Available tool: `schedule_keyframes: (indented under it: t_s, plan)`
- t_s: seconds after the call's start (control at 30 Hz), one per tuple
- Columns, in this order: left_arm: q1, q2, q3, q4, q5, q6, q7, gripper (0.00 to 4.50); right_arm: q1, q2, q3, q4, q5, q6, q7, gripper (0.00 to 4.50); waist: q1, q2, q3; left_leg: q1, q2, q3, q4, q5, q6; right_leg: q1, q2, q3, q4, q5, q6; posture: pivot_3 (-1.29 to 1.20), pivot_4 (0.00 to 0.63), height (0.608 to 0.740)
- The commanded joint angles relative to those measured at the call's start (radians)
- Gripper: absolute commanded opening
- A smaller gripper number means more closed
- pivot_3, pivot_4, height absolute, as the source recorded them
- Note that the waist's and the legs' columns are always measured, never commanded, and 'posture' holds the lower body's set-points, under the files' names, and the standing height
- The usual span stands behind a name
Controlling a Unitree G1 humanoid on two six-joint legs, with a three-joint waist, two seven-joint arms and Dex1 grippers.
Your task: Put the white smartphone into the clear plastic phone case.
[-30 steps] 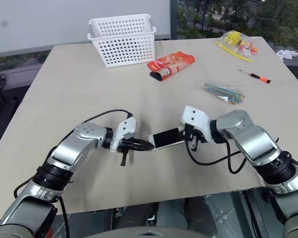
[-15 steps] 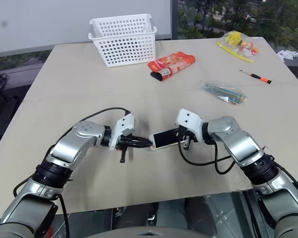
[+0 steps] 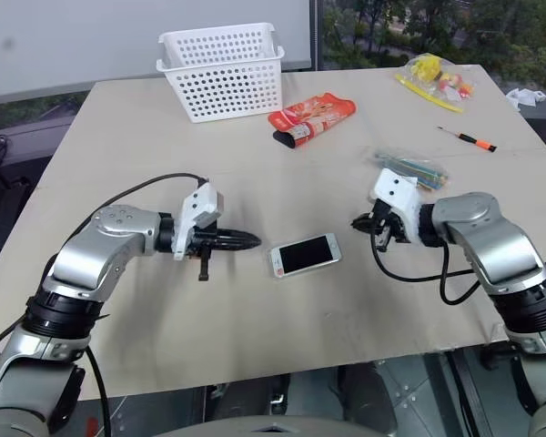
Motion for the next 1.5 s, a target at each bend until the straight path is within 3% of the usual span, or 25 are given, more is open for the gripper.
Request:
schedule_keyframes:
  t_s: [0.03,0.37,0.7,1.03,1.23,1.5]
  plan:
    - [0.022,0.041,-0.027,-0.033,0.025,-0.009,-0.023,0.00,0.006,-0.044,0.045,-0.001,-0.056,-0.034,0.026,0.05,0.000,0.000,0.000,0.000,0.000,0.000,0.000,0.000,0.000,0.000,0.000,0.000,0.000,-0.001,-0.001,0.00,0.150,0.740]
    - [0.026,0.052,-0.076,-0.007,0.083,-0.042,-0.015,0.00,-0.021,0.027,0.119,0.000,-0.099,-0.035,0.016,0.05,0.002,0.000,0.000,0.000,0.000,0.001,0.001,0.000,0.000,0.000,0.000,0.001,0.000,-0.001,-0.001,0.00,0.150,0.740]
    - [0.022,-0.052,-0.105,0.020,0.093,-0.060,0.018,0.00,-0.044,0.099,0.190,-0.041,-0.119,-0.014,0.023,0.05,0.002,0.000,0.000,0.000,0.000,0.000,0.001,0.000,0.000,0.000,0.000,0.000,0.000,0.001,0.001,0.00,0.150,0.740]
    - [0.018,-0.085,-0.109,0.072,0.116,-0.105,0.029,0.00,-0.050,0.156,0.211,-0.103,-0.101,0.044,0.033,0.05,0.003,0.000,0.000,0.001,0.000,0.000,0.002,0.000,0.000,0.001,0.000,0.000,0.001,0.000,0.000,0.00,0.150,0.740]
    - [0.022,-0.080,-0.092,0.086,0.116,-0.124,0.017,0.00,-0.030,0.139,0.201,-0.104,-0.112,0.053,0.038,0.05,0.002,0.000,0.000,0.002,0.000,0.000,0.002,0.000,0.000,0.001,0.000,0.000,0.004,-0.001,-0.002,0.00,0.150,0.740]
    - [-0.022,-0.025,-0.010,0.096,0.080,-0.106,-0.012,0.00,0.014,0.034,0.067,-0.052,-0.086,-0.005,0.052,0.05,0.004,0.000,0.000,0.000,0.000,0.000,0.002,0.000,0.000,0.000,0.000,0.000,0.004,0.001,0.001,0.00,0.150,0.740]
